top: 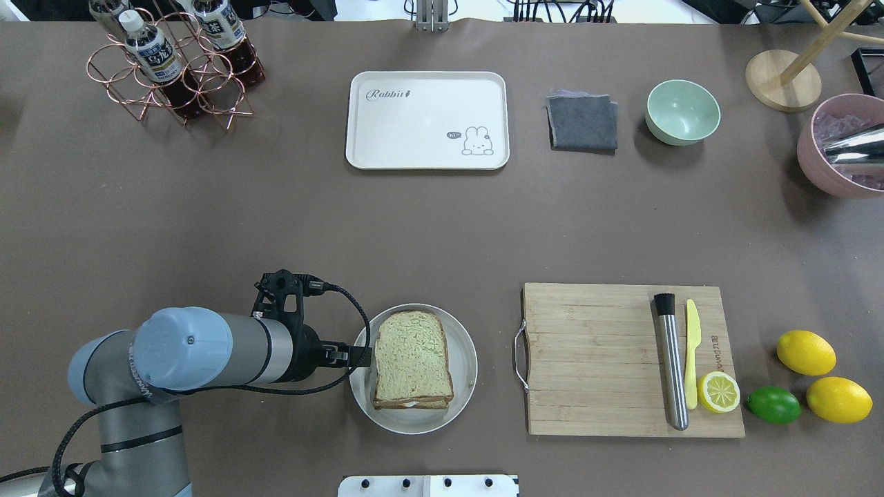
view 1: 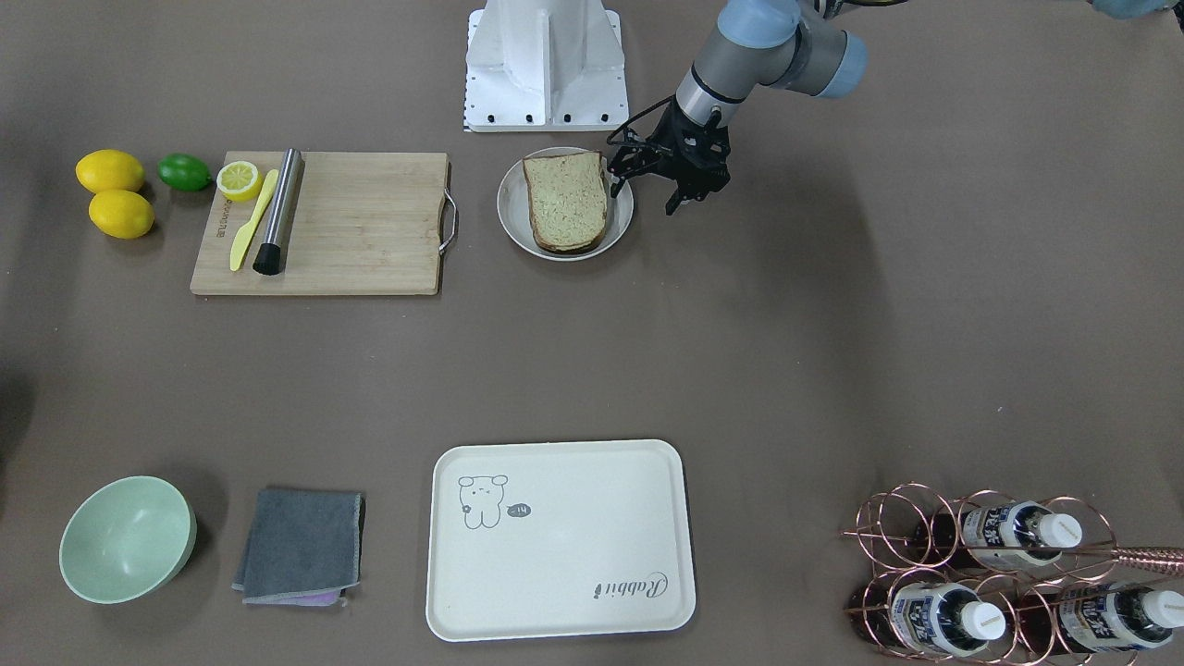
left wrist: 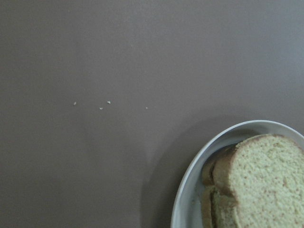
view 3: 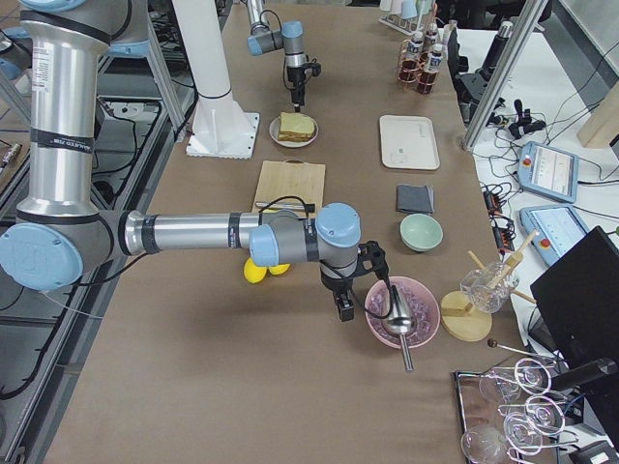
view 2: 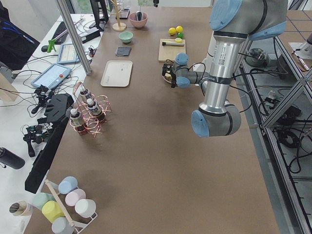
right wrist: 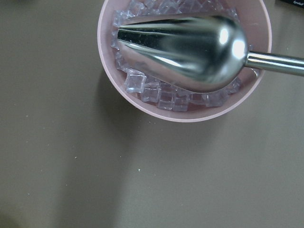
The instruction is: Make sandwich and place on tray
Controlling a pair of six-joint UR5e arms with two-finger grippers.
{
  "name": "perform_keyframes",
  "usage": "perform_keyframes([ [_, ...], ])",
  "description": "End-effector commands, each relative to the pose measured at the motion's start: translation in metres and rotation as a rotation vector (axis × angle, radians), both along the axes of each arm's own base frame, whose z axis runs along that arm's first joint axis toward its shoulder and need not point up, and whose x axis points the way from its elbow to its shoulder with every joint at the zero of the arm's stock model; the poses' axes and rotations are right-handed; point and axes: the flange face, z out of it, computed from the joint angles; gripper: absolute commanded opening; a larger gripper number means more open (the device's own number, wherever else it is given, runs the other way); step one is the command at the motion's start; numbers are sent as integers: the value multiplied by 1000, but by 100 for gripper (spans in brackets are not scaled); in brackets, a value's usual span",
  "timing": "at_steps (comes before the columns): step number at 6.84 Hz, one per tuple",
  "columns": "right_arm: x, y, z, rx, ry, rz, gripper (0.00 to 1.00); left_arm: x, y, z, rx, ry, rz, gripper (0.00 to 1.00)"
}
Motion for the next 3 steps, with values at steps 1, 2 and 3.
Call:
perform_keyframes([
  [1,7,0,2,4,-7,6,100,12,19,0,5,0,36,47],
  [2,7,0,2,5,-4,6,100,16,25,1,5,-2,47,46],
  [3,7,-2,1,6,-6,6,100,17,26,0,5,-2,49,46],
])
